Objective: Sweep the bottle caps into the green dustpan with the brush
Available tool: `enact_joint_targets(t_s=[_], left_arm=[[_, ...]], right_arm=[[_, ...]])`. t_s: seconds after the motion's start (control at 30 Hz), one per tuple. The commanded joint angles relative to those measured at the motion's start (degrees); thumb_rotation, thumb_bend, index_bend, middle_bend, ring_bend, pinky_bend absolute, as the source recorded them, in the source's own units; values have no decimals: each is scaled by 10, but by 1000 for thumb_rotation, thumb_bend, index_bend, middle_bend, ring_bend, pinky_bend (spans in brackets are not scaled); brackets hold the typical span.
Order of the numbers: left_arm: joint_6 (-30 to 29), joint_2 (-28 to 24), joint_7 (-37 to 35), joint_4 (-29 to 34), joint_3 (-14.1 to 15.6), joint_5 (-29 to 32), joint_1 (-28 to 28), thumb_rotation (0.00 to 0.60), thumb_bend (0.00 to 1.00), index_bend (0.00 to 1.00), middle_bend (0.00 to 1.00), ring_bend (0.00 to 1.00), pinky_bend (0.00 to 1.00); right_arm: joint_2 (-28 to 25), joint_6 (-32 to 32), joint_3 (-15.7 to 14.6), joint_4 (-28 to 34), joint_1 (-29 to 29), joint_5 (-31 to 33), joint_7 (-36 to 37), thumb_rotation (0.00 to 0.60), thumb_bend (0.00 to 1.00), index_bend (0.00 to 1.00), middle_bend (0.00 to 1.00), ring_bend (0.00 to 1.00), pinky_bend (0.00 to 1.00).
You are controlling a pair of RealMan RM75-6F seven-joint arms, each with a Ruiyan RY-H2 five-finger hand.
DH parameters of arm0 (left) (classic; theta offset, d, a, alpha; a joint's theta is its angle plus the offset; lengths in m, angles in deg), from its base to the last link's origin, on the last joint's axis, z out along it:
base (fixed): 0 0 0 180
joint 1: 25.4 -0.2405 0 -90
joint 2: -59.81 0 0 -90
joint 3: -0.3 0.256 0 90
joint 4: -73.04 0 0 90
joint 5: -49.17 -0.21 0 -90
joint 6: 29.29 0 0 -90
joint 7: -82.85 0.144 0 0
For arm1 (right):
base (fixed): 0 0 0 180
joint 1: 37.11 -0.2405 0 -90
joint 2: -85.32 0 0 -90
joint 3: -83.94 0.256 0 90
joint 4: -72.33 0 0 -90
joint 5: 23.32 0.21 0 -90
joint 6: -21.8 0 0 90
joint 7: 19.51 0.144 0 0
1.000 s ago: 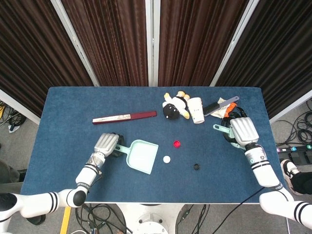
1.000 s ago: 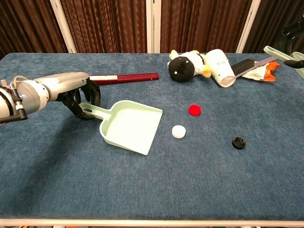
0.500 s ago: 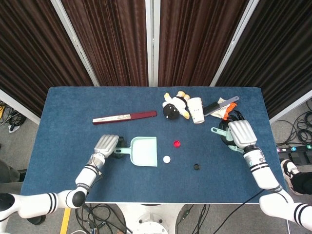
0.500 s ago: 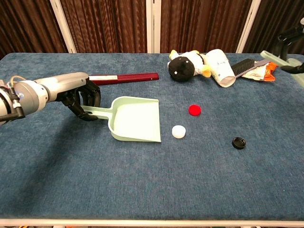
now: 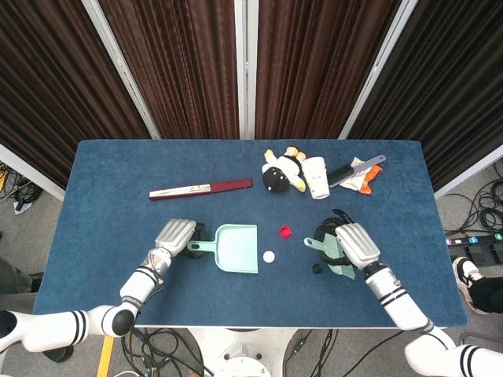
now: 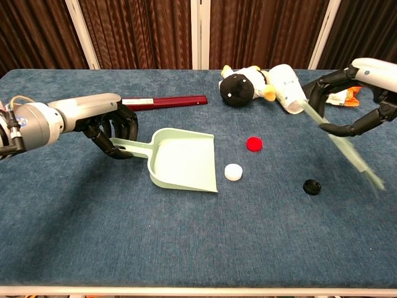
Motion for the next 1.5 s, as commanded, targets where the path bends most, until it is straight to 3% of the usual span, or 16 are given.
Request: enact_joint_targets(t_s=[0.03, 0.43, 0.77, 1.27, 1.5], left_arm=[[9, 0, -14, -8, -1, -11, 3, 600, 337, 619, 573, 448, 448], [28, -2, -54, -7, 0, -13, 4, 600, 336, 619, 573, 448, 448], [33, -4, -60, -7, 2, 0, 9, 600, 336, 619, 574, 448, 448], [23, -2, -52, 0, 6, 30, 10, 600, 334, 621, 574, 448, 448], [21, -3, -63, -2, 3, 48, 5, 600, 332, 625, 576, 449, 452]], right_arm=[[29, 27, -8, -11, 13, -16, 3, 600, 408, 707, 607, 245, 87], [143, 109, -15, -129, 34, -60, 38, 600, 418, 733, 616, 263, 88], [220, 128, -11, -227, 26, -74, 94, 600, 428, 738, 617, 264, 88], [332, 142, 15, -322, -21, -88, 128, 600, 422, 741, 617, 263, 90], [351, 138, 23, -336, -48, -93, 169, 600, 421, 741, 617, 262, 90]])
